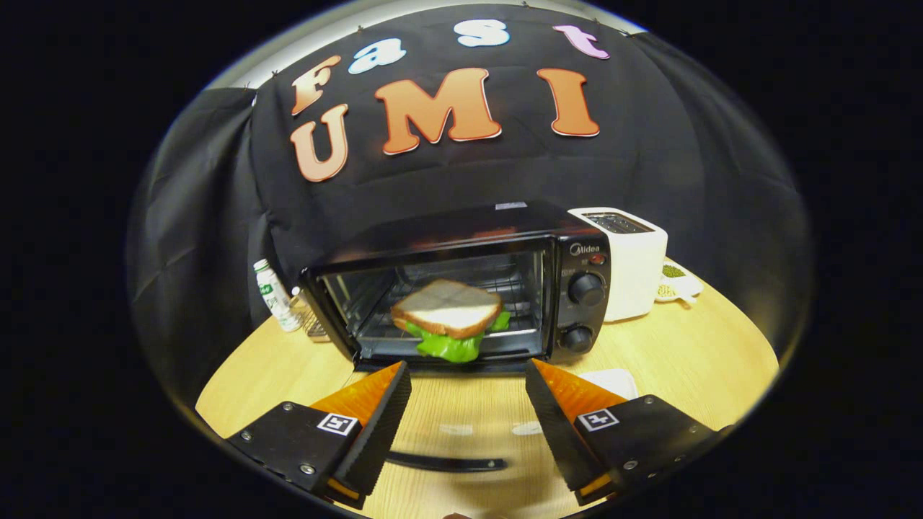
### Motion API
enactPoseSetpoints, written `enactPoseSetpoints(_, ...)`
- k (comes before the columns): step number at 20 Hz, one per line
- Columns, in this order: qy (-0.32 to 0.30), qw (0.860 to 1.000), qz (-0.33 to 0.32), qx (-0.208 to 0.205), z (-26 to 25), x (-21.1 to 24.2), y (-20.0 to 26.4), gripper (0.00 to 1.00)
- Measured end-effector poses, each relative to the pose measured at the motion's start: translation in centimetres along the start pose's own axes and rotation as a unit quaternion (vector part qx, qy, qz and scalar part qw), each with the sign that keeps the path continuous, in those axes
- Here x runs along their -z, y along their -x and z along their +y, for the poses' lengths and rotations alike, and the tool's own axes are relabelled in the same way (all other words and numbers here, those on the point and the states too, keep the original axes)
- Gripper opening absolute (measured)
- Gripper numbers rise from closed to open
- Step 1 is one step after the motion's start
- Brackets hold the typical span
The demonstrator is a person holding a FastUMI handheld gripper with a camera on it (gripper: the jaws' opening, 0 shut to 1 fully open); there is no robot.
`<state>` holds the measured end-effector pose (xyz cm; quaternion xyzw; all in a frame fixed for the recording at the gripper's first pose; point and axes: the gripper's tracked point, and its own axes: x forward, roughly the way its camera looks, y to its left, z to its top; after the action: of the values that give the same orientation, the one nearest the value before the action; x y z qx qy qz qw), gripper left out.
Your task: Open the toaster oven, put the food inside, and close the toaster oven door.
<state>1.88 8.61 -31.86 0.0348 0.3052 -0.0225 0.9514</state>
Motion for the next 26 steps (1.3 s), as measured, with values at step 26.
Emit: enactPoseSetpoints(26,0.029,0.987,0.152,-0.052,2.1,12.7,2.1,0.96)
